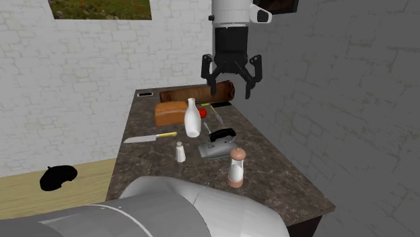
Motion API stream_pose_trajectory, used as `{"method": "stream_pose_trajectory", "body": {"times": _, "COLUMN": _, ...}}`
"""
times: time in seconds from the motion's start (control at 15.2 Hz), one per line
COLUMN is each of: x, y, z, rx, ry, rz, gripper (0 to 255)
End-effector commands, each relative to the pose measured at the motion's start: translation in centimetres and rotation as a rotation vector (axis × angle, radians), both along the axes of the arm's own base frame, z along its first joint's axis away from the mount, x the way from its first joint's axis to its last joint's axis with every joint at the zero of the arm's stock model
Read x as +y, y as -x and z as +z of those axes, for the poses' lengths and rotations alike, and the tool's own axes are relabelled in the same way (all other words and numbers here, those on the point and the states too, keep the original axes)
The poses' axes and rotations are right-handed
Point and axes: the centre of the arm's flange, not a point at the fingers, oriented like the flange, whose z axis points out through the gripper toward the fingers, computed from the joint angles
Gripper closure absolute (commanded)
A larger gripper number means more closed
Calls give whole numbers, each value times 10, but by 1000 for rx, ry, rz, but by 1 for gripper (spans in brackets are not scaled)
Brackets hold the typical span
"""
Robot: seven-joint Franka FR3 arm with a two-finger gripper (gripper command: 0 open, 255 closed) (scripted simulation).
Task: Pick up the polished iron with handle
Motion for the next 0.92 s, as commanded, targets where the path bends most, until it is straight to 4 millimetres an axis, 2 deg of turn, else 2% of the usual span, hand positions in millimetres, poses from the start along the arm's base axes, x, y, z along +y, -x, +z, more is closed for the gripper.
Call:
{"method": "stream_pose_trajectory", "body": {"times": 0.0, "x": 0, "y": 0, "z": 0, "rx": 0, "ry": 0, "rz": 0, "gripper": 0}}
{"method": "stream_pose_trajectory", "body": {"times": 0.86, "x": 72, "y": -105, "z": -113, "rx": -15, "ry": -3, "rz": -298, "gripper": 0}}
